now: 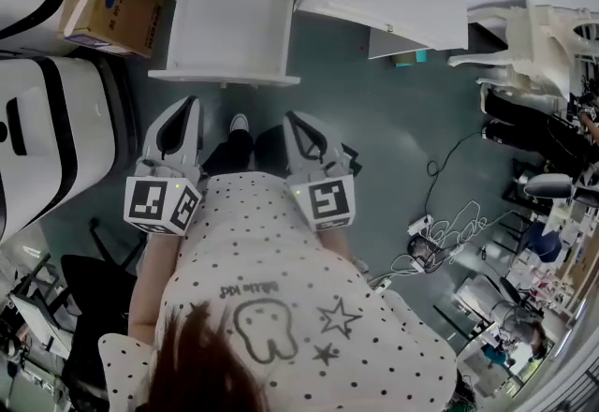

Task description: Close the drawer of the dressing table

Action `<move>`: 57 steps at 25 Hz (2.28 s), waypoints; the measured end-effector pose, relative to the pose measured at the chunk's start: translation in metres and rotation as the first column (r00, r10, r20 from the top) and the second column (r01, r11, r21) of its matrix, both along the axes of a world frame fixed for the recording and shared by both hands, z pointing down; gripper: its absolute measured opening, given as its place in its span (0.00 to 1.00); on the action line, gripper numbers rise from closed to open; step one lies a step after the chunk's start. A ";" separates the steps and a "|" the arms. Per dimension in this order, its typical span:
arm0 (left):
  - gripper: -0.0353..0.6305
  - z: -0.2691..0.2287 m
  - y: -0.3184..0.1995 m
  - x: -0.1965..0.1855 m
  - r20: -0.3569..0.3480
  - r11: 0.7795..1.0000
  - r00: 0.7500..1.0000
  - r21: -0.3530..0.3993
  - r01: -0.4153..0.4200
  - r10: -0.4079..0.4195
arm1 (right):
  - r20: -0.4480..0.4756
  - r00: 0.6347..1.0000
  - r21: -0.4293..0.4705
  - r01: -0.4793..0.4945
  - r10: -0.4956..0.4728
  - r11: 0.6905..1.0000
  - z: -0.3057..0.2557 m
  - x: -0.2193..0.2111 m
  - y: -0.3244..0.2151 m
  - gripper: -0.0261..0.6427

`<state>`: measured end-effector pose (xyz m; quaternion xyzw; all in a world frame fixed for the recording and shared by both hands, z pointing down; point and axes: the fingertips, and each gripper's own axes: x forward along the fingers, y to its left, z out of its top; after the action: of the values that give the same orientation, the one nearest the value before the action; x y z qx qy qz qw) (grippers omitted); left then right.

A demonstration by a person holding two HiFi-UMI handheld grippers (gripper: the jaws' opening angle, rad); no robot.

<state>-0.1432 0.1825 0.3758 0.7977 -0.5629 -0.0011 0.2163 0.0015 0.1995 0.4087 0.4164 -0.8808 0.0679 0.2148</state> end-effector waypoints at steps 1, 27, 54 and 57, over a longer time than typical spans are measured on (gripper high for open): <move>0.05 0.002 -0.001 -0.001 -0.003 1.000 1.000 -0.010 -0.002 0.002 | -0.001 1.000 0.010 -0.007 0.007 1.000 -0.001 0.000 -0.001 0.04; 0.05 -0.008 -0.024 0.012 -0.099 0.995 0.990 -0.007 0.098 -0.099 | -0.028 0.962 -0.003 0.272 -0.272 0.962 -0.002 -0.015 -0.031 0.04; 0.05 -0.007 -0.075 0.041 -0.039 0.969 0.969 0.039 0.244 -0.242 | -0.069 0.943 0.041 0.330 -0.326 0.943 -0.012 0.037 -0.097 0.04; 0.05 -0.008 -0.079 0.030 -0.010 0.974 0.974 0.033 0.226 -0.225 | -0.071 0.946 0.038 0.320 -0.316 0.947 -0.015 0.028 -0.095 0.04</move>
<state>-0.1130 0.1032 0.3677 0.7322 -0.6491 -0.0377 0.2028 0.0292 0.1045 0.3934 0.2760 -0.9305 -0.0024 0.2409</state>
